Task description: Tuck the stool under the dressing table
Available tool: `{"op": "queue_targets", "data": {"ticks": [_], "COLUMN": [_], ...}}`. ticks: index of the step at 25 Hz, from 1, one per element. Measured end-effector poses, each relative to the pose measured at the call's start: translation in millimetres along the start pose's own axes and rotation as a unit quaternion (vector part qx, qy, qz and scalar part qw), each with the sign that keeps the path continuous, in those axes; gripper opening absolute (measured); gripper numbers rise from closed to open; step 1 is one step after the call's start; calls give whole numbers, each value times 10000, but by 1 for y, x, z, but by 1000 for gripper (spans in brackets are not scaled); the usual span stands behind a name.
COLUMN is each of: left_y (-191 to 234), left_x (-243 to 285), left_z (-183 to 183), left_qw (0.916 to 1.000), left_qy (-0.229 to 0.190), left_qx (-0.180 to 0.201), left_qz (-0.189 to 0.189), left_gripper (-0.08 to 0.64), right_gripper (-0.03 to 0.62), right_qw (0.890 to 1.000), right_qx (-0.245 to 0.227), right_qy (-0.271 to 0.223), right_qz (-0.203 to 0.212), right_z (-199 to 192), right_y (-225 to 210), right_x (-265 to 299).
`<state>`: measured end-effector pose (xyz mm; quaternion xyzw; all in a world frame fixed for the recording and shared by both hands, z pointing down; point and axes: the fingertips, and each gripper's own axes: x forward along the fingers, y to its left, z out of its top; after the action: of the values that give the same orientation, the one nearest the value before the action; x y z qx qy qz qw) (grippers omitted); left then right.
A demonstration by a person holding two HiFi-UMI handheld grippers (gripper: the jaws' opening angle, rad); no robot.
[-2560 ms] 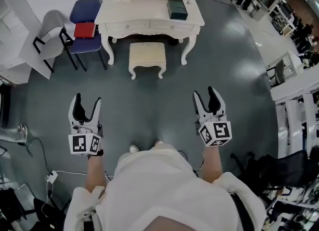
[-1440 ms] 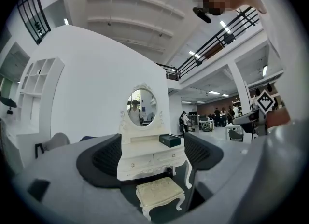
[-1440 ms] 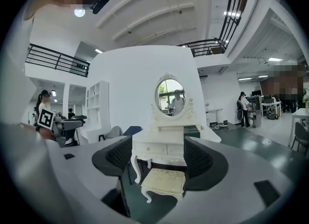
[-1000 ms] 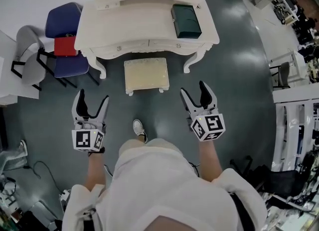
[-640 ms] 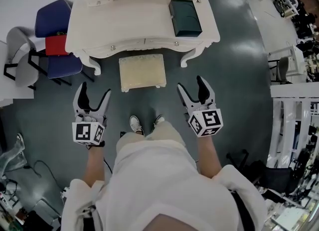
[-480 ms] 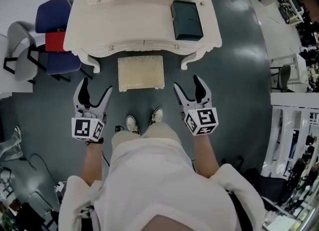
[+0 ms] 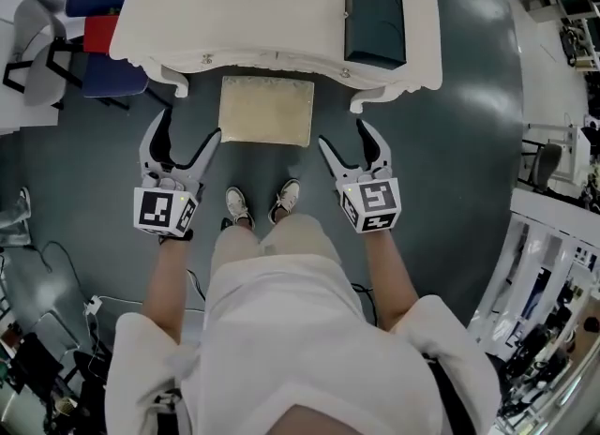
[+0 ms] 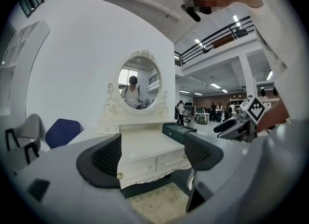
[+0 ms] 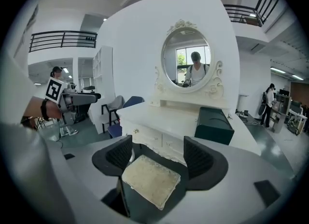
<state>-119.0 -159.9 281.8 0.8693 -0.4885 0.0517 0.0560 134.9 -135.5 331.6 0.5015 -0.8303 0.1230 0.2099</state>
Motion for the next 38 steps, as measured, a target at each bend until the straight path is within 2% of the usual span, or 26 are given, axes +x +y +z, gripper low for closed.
{"op": "queue_targets", "data": {"ticks": [7, 18, 24, 31, 38], "left_y": [-8, 4, 6, 4, 4], "left_x": [30, 40, 43, 39, 56], "left_z": [-43, -123, -189, -267, -354], "left_qw": [9993, 9964, 9933, 9858, 9769], "left_qy": [261, 730, 1071, 1494, 1949], "left_qx": [168, 283, 166, 486, 553], "left_qz": [-187, -318, -412, -600, -686], "left_gripper": [405, 419, 441, 483, 505], "right_gripper": [314, 319, 339, 397, 431], "right_qw": [9994, 9989, 9971, 9924, 9862], "right_qx": [-180, -136, -214, -382, -584], "right_qy": [157, 375, 692, 1117, 1501], "right_qz": [241, 263, 219, 353, 394], "right_z": [-30, -87, -139, -202, -275], "right_y": [13, 30, 36, 54, 55], "right_x": [41, 83, 102, 121, 150]}}
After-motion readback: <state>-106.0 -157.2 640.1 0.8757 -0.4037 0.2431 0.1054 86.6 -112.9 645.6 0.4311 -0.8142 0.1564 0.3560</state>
